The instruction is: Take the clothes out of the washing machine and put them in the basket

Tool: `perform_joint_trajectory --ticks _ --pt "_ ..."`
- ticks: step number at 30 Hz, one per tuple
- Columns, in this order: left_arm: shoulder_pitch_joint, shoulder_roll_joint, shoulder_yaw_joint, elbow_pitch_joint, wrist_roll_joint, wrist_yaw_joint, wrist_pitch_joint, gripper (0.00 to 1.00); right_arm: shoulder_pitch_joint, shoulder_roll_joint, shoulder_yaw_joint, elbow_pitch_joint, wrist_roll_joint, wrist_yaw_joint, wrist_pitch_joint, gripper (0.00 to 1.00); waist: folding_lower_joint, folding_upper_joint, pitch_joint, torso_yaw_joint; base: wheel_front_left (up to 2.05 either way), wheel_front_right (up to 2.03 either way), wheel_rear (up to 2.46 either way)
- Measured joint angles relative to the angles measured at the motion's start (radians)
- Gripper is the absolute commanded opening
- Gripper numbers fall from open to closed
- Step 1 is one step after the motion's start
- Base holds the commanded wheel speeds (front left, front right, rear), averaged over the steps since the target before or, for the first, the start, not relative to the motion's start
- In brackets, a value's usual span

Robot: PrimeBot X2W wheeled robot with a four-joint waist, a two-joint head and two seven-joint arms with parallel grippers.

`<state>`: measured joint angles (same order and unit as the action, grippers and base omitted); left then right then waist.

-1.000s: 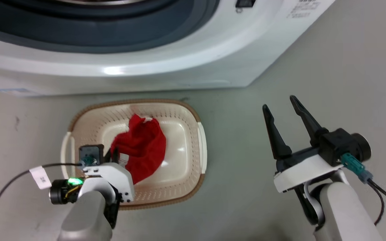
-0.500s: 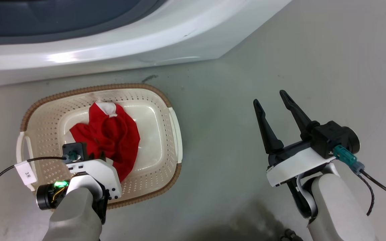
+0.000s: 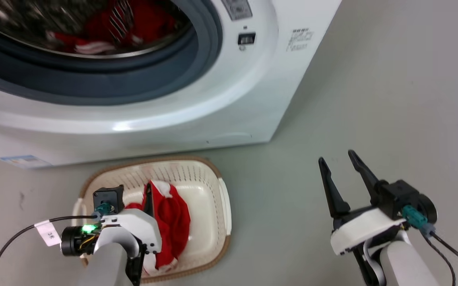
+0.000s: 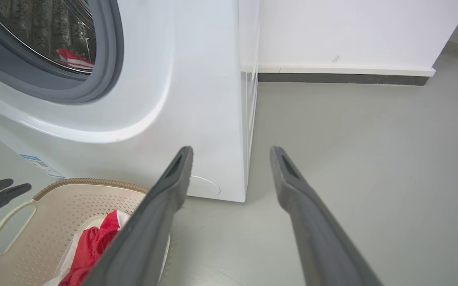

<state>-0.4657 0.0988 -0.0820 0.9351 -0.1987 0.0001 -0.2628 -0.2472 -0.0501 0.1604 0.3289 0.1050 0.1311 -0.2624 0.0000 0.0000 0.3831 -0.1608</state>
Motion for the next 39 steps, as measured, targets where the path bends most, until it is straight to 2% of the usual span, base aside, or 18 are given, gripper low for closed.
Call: perform_joint_trajectory --ticks 9,15,21,25,28,35,39 --pt "0.107 -0.011 0.01 -0.342 0.069 0.019 0.0 1.0 0.08 0.0 -0.024 -0.025 -0.01 0.0 0.029 1.0 -0.0001 0.0001 -0.167 0.043 0.0 0.0 0.0" --pt "0.081 -0.002 0.004 -0.409 0.1 0.017 0.0 1.0 0.095 0.0 -0.018 -0.059 -0.008 0.0 0.045 1.0 -0.0003 0.0 -0.206 0.057 0.0 0.0 0.0" --pt "-0.091 0.037 -0.002 -0.311 0.112 -0.002 0.003 1.0 0.094 0.0 0.006 -0.075 0.005 0.0 0.052 1.0 -0.0002 0.0 -0.183 0.035 0.0 0.0 0.0" --pt "-0.23 0.086 -0.004 -0.208 0.124 -0.018 0.045 1.0 0.082 0.0 0.03 -0.077 0.025 0.0 0.051 1.0 -0.0002 0.0 -0.15 0.007 0.0 0.0 0.0" --pt "-0.337 0.117 -0.009 -0.13 0.131 -0.03 0.097 1.0 0.052 -0.001 0.04 -0.077 0.044 0.0 0.041 1.0 -0.0001 0.0 -0.108 -0.015 0.0 0.0 0.0" --pt "-0.555 0.236 -0.039 0.028 0.182 -0.045 0.255 1.0 -0.026 -0.001 0.098 -0.056 0.108 0.0 0.013 1.0 0.0 0.0 0.008 -0.084 0.0 0.0 0.0" --pt "-0.666 0.314 -0.067 0.105 0.214 -0.07 0.361 1.0 -0.066 -0.001 0.134 -0.035 0.148 0.0 0.003 1.0 0.0001 0.0 0.076 -0.132 0.0 0.0 0.0"
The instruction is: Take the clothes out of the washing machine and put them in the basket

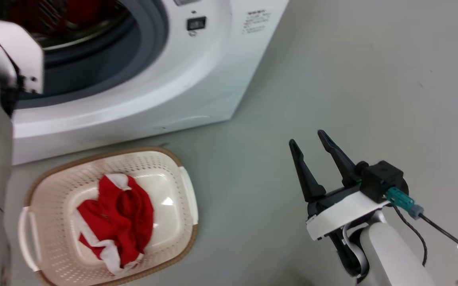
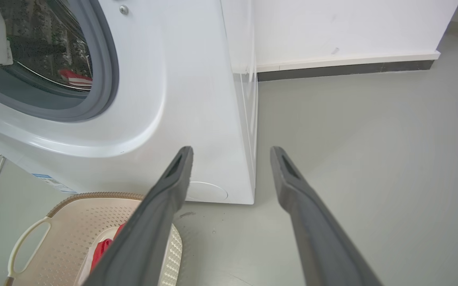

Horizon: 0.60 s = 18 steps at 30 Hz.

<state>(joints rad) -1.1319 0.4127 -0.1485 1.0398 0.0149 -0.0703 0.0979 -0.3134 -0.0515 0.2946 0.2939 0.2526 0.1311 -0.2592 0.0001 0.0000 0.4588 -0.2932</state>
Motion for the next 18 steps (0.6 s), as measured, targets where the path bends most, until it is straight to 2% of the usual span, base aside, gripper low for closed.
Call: perform_joint_trajectory --ticks 6,12,18 --pt "-0.112 0.066 -0.032 0.092 0.022 -0.026 0.173 1.0 -0.037 -0.001 0.033 -0.006 0.043 0.0 -0.003 1.0 0.0001 0.0 0.086 -0.069 0.0 0.0 0.0" --pt "-0.208 0.106 -0.066 0.109 0.054 -0.023 0.314 1.0 -0.046 0.0 0.048 -0.022 0.062 0.0 -0.004 1.0 0.0001 0.0 0.141 -0.119 0.0 0.0 0.0" --pt "-0.272 0.142 -0.079 0.132 0.064 -0.016 0.489 1.0 -0.051 0.0 0.055 -0.028 0.068 0.0 -0.004 1.0 0.0001 0.0 0.169 -0.137 0.0 0.0 0.0"
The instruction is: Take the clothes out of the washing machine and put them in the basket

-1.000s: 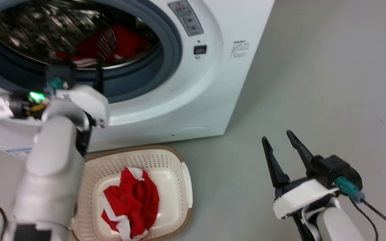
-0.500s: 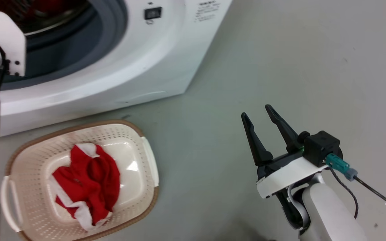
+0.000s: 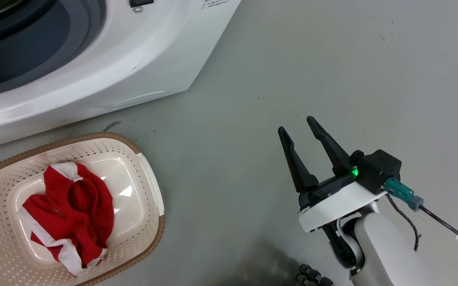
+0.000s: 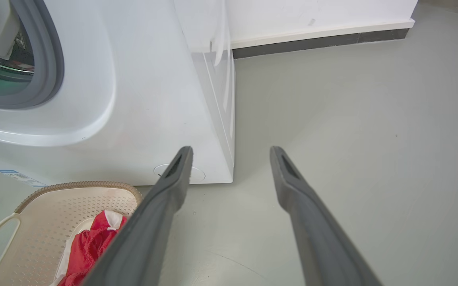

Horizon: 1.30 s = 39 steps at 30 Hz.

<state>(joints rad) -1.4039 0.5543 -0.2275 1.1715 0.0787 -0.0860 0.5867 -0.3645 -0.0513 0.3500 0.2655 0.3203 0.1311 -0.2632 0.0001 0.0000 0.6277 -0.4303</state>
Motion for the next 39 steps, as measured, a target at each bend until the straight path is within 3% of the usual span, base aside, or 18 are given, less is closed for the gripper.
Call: perform_joint_trajectory --ticks 3,4,5,9,13,20,30,39 --pt "-0.02 0.014 -0.004 -0.001 0.004 0.008 0.063 1.0 -0.003 0.0 0.004 -0.003 0.005 0.0 0.0 1.0 0.0 0.0 0.007 -0.003 0.0 0.0 0.0" --pt "-0.022 0.015 -0.002 -0.003 0.003 0.011 0.079 0.38 -0.004 0.0 0.005 -0.003 0.006 0.0 0.0 1.0 0.0 0.0 0.009 -0.003 0.0 0.0 0.0" --pt "-0.025 0.015 -0.002 -0.006 -0.002 0.015 0.092 0.0 -0.004 0.0 0.005 -0.003 0.007 0.0 0.0 1.0 0.0 0.0 0.009 -0.003 0.0 0.0 0.0" --pt "-0.016 0.018 -0.005 -0.036 -0.004 0.033 0.099 0.0 -0.005 0.0 0.009 -0.002 0.009 0.0 0.0 1.0 0.0 0.0 0.01 0.001 0.0 0.0 0.0" --pt "0.005 0.028 -0.009 -0.105 -0.005 0.068 0.019 0.0 -0.008 0.0 0.01 0.001 0.012 0.0 0.0 1.0 0.0 0.0 0.001 0.005 0.0 0.0 0.0" --pt "0.129 0.008 0.031 -0.213 -0.066 0.14 -0.293 0.0 -0.008 0.001 -0.016 0.016 -0.012 0.0 0.0 1.0 0.0 0.0 -0.05 0.02 0.0 0.0 0.0" --pt "0.388 -0.118 0.114 -0.23 -0.204 0.185 -0.776 0.0 0.067 0.001 -0.084 0.056 -0.079 0.0 0.0 1.0 -0.0002 0.0 -0.201 0.068 0.0 0.0 0.0" --pt "0.602 -0.207 0.182 -0.326 -0.3 0.164 -0.847 0.0 0.151 0.001 -0.131 0.09 -0.129 0.0 0.0 1.0 -0.0002 0.0 -0.368 0.134 0.0 0.0 0.0"
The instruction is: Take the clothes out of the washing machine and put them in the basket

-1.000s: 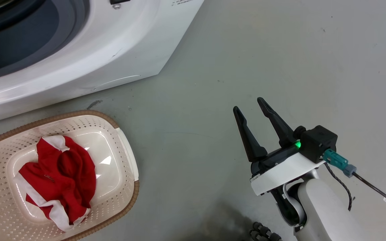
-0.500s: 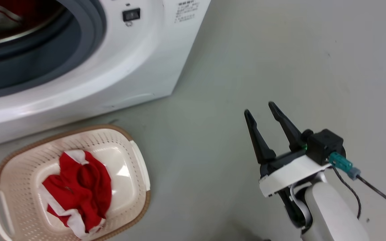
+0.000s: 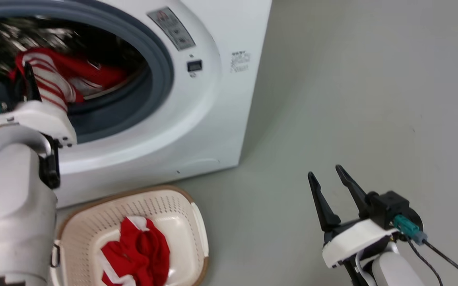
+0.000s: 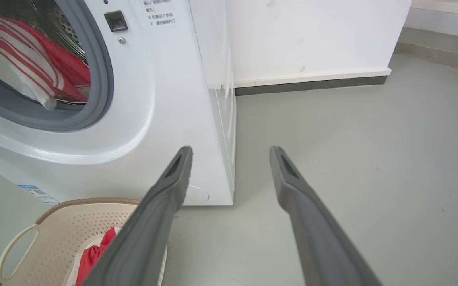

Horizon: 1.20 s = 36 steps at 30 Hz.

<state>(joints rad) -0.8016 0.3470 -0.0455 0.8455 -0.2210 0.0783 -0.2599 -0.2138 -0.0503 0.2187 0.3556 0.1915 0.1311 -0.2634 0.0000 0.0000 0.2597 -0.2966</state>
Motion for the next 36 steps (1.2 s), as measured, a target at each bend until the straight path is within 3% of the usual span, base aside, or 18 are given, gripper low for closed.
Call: perform_joint_trajectory --ticks 11,18,24,30,36 --pt "0.286 -0.088 0.093 -0.354 -0.028 -0.026 -0.002 0.0 0.078 0.0 -0.051 -0.007 -0.028 0.0 0.02 1.0 -0.0002 0.0 -0.152 0.079 0.0 0.0 0.0" --pt "0.493 -0.203 0.076 -0.694 0.002 -0.033 -0.003 0.0 0.123 0.0 -0.075 -0.048 -0.056 0.0 0.054 1.0 -0.0002 0.0 -0.201 0.137 0.0 0.0 0.0" --pt "0.654 -0.241 0.044 -0.868 0.015 -0.016 -0.003 0.0 0.143 0.0 -0.08 -0.09 -0.067 0.0 0.079 1.0 -0.0002 0.0 -0.203 0.162 0.0 0.0 0.0" --pt "0.774 -0.263 0.012 -0.84 0.002 0.001 0.014 0.0 0.154 0.0 -0.081 -0.118 -0.068 0.0 0.089 1.0 -0.0001 0.0 -0.172 0.177 0.0 0.0 0.0" --pt "0.794 -0.279 -0.02 -0.622 -0.027 -0.022 0.002 0.0 0.134 0.0 -0.066 -0.128 -0.059 0.0 0.089 1.0 0.0 0.0 -0.115 0.185 0.0 0.0 0.0"
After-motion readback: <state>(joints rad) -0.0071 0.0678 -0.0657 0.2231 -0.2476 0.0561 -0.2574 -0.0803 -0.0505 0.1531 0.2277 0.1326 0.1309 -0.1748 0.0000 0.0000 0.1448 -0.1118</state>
